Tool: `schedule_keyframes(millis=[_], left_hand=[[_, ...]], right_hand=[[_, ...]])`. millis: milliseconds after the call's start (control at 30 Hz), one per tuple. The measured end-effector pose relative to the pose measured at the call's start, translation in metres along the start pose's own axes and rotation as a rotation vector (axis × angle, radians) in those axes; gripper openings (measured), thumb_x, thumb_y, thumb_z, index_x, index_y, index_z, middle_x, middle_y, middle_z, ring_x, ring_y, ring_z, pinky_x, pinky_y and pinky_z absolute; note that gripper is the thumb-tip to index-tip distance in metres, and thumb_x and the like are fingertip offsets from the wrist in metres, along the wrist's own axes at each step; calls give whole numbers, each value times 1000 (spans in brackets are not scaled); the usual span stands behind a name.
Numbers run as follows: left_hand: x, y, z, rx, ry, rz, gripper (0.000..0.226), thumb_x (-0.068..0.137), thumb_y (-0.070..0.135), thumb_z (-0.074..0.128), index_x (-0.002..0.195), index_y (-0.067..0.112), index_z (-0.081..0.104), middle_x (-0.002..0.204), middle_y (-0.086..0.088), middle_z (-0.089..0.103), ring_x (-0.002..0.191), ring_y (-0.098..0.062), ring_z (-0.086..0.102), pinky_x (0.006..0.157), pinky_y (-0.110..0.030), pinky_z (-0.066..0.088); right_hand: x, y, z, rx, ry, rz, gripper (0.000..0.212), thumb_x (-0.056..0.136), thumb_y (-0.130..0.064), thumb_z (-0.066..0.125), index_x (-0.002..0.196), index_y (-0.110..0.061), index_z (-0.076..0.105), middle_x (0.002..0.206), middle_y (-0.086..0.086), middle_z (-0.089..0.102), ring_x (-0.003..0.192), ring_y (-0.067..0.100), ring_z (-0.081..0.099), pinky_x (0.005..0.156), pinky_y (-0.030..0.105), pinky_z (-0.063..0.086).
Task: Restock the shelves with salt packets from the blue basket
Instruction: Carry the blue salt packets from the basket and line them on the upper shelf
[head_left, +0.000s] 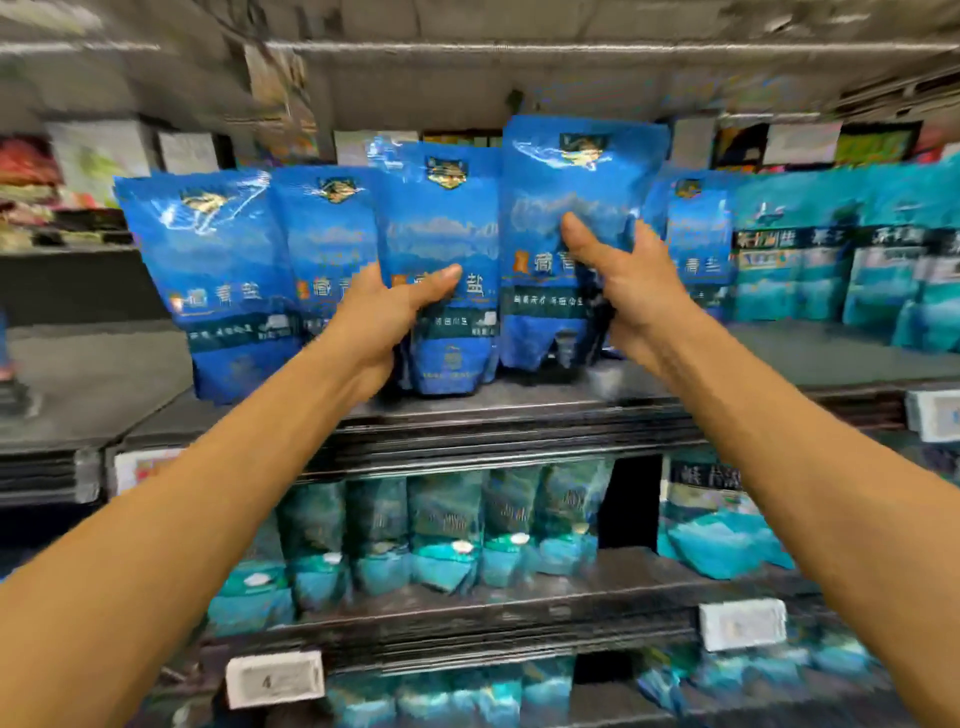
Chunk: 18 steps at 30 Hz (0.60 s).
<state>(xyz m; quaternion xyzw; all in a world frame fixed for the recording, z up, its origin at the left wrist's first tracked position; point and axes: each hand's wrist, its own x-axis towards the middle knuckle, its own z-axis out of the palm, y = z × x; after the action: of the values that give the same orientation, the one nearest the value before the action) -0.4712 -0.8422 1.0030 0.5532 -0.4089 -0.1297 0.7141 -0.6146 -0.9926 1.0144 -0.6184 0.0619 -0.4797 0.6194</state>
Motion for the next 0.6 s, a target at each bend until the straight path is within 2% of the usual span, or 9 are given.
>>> schedule_keyframes(millis=[33,100,200,300,367,400,467,533,600], left_hand=[[2,-7,1,9,7,-8,36,94,7,67,129,1,63,119,-12,73,113,-25,69,104,-46,52],[6,-14,-1,82,23,10,32,94,8,68,126,1,66,118,-12,73,112,-25,69,106,-49,50],[5,-14,-13,532,-10,112,29,90,19,76,117,10,72,113,-4,76,110,-22,70,102,-48,53],[-8,-15,-24,965,1,92,52,80,48,81,120,20,63,115,2,73,111,-22,67,95,-37,50],[-16,-17,-27,1162,10,92,67,75,64,75,121,18,60,113,-4,72,111,-30,62,86,-38,47],[-18,-18,-27,1239,19,119,72,71,72,69,114,13,61,100,-8,71,100,-33,62,78,-39,46],[-18,-17,-24,1369,75,180,76,67,79,60,90,6,58,69,-8,54,74,-32,51,64,-40,41],[-15,-16,-22,1434,82,196,72,70,77,63,75,6,53,61,-7,45,67,-30,45,59,-41,41],[-14,-14,-20,1452,68,205,71,72,74,66,60,9,43,55,-7,43,56,-29,44,51,-37,37]], right_hand=[[3,10,-2,-20,-14,26,26,92,-13,71,117,-11,63,113,7,75,107,24,71,100,53,54],[7,26,-10,-85,-67,41,22,92,-11,70,113,-11,66,107,6,75,100,21,72,100,49,55],[6,31,-26,-297,-173,-3,21,92,-14,71,113,-11,70,101,-4,77,94,8,70,91,29,56],[2,30,-38,-446,-263,-11,8,93,-22,72,100,-23,68,82,-27,74,77,-14,66,68,5,48],[1,31,-39,-507,-273,-35,14,94,-23,72,89,-30,61,67,-39,65,63,-21,59,58,-1,40],[1,31,-39,-542,-270,-54,18,94,-24,72,86,-33,58,62,-41,61,59,-21,56,55,-1,39],[3,33,-37,-604,-252,-80,19,92,-30,73,84,-34,57,59,-37,60,56,-17,53,54,1,38],[7,36,-34,-629,-247,-80,13,90,-36,74,96,-31,63,78,-25,69,68,-9,58,66,8,44],[9,38,-30,-669,-231,-90,28,89,-39,74,110,-24,65,94,-6,70,78,5,58,77,25,49]])
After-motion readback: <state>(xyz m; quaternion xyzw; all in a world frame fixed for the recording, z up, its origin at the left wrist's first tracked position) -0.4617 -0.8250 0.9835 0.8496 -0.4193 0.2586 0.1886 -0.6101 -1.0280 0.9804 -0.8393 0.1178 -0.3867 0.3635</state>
